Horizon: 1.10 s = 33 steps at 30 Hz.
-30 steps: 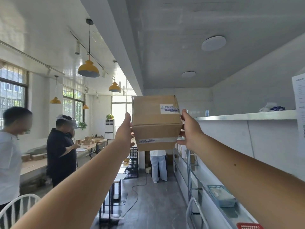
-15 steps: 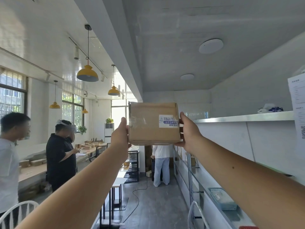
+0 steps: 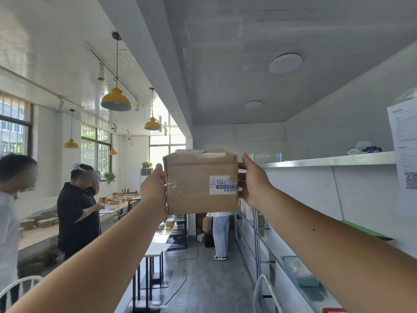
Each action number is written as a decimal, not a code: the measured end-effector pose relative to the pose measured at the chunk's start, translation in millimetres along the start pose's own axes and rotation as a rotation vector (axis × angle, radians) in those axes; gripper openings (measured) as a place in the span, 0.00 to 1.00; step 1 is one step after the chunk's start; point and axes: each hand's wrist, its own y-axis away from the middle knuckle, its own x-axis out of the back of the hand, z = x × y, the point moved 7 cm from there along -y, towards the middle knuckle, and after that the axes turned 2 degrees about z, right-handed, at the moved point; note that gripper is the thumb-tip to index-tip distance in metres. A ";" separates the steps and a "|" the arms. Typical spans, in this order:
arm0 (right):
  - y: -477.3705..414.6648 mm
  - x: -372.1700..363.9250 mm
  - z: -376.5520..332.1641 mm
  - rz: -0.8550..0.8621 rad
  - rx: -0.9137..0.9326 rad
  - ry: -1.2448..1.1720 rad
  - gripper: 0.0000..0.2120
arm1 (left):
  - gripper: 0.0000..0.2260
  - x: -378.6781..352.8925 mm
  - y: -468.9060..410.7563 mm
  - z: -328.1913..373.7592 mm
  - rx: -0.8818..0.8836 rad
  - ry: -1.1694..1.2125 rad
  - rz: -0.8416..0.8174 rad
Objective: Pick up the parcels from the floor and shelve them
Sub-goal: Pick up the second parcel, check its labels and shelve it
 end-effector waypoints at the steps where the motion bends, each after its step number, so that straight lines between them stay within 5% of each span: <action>1: -0.2 0.3 0.5 0.000 0.000 -0.008 0.28 | 0.16 2.0 -0.1 0.6 -0.009 -0.012 0.020; 33: -6.9 13.7 0.3 -0.021 0.107 0.101 0.20 | 0.24 -14.5 6.1 -9.7 -0.105 -0.199 -0.135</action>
